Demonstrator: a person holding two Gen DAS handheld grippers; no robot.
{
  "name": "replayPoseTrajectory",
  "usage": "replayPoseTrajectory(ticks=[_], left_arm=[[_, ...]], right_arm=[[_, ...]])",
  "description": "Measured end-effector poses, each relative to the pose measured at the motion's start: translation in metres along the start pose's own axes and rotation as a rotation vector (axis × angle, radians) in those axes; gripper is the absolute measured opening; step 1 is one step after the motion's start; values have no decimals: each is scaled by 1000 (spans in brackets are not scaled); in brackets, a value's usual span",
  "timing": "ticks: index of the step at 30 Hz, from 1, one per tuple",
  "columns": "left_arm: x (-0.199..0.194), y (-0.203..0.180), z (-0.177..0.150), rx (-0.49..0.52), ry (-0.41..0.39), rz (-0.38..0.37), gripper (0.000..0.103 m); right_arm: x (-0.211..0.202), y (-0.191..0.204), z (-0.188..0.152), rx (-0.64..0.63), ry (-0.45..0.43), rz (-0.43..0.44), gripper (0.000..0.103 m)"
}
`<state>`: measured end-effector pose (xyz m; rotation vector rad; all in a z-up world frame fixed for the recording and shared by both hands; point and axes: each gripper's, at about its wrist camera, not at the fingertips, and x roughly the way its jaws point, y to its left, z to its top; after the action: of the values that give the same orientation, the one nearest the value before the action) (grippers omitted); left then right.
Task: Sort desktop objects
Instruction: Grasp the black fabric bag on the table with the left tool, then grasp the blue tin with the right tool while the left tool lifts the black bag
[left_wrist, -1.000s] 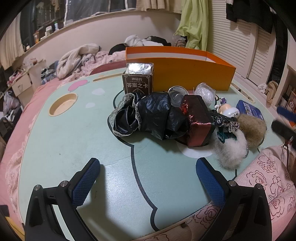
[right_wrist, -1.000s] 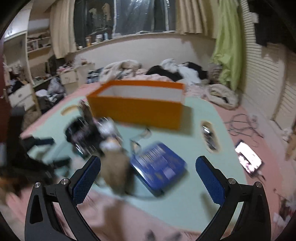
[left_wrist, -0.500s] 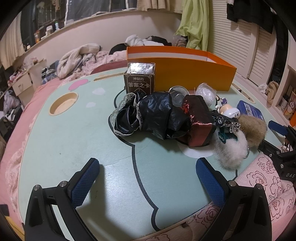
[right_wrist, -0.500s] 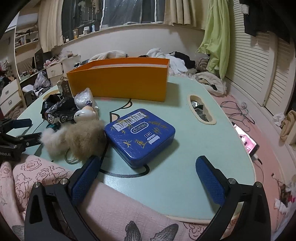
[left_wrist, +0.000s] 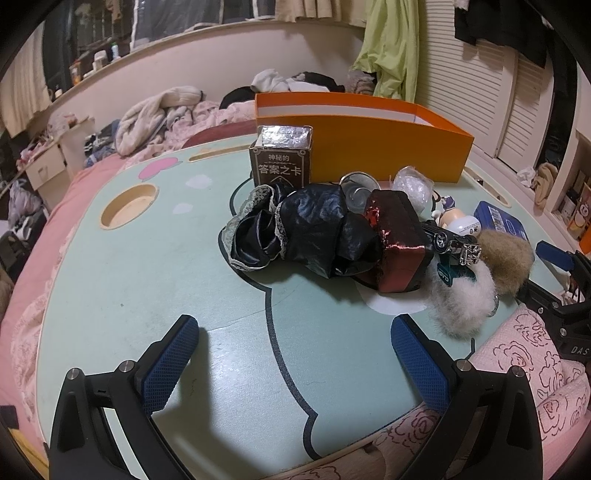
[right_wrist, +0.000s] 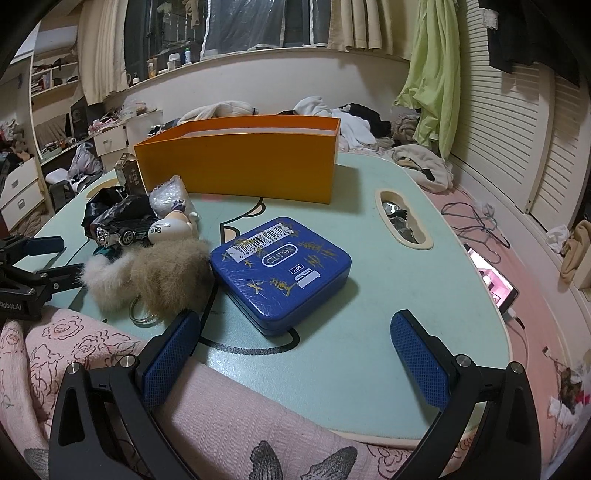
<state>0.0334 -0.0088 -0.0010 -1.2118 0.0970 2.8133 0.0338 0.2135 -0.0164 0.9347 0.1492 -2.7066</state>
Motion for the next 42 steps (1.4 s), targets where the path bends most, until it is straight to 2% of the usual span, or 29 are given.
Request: replayPoseTrajectory(ticks=[4,6,8,10,12,14,15,17,18,21,23,26,28,34,42], left_arm=[[-12,5,-2,-25,-37,-17,99],[-20,10,-2,-53,-65,-34,91],[-24,16,0,-84,-85,-38,76],[-30,26,5,-159,-123,-65,70],[-32,33,11,-225,-150,-123,69],[-28,34,20,-262,-135,-191,69],[-25,31,24,-271,-121,-198,70],[-16,28,33,-283,-78,-176,82],[-7,26,39,-297,-47,-152,82],[11,25,46,-314,-4,-162,81],[17,24,44,-316,-6,-185,54],[12,23,37,-328,-17,-184,37],[6,24,31,-329,-35,-202,34],[-19,28,16,-320,-117,-174,33],[-23,37,11,-351,-143,-179,33]], right_arm=[[2,1,1,-1,-6,3,103],[1,1,1,-1,-7,3,103],[1,1,1,-1,-7,2,103],[3,2,1,0,-7,2,103],[1,0,1,-1,-7,2,103],[1,1,1,0,-7,3,103],[0,1,1,0,-7,3,103],[1,1,1,-1,-7,2,103],[1,0,1,-1,-7,2,103],[0,1,1,-1,-7,3,103],[3,2,1,-1,-7,3,103],[-1,1,0,-1,-9,2,103],[-3,2,-1,-2,-9,2,103],[-3,1,1,-1,-10,8,103],[-12,-9,20,-27,-11,-9,103]])
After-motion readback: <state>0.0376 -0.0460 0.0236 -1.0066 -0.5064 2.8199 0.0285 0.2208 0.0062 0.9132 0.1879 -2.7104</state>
